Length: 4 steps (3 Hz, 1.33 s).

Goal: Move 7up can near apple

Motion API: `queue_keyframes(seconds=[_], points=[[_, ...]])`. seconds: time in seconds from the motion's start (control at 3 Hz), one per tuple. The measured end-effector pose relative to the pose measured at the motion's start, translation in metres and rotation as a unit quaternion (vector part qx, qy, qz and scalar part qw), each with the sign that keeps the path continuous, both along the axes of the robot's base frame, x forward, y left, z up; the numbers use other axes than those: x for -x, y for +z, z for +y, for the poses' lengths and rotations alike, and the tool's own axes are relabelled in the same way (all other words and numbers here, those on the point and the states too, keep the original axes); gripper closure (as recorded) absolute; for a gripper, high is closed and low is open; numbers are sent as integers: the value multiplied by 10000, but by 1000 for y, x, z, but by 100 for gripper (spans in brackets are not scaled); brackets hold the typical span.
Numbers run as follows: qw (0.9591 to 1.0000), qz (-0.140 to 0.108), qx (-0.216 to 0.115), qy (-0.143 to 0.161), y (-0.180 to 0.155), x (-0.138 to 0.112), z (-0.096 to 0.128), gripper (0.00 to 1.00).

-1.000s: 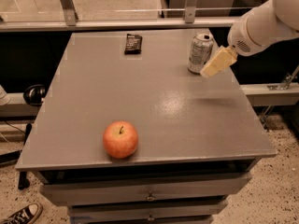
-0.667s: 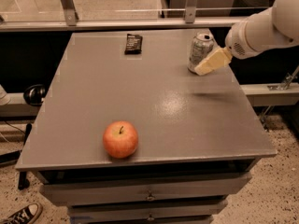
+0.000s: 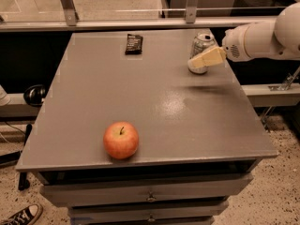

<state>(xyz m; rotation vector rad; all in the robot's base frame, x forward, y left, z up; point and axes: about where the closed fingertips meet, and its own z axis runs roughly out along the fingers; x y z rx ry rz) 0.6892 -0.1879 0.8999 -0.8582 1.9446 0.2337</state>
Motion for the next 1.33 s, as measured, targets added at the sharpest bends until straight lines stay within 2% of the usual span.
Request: queue_keyframes(seconds=[0.33, 0.67, 1.33], points=[[9987, 24, -482, 163, -10, -13, 14, 0], [9968, 77, -747, 271, -16, -18, 22, 18], [9933, 196, -867, 734, -21, -11, 36, 65]])
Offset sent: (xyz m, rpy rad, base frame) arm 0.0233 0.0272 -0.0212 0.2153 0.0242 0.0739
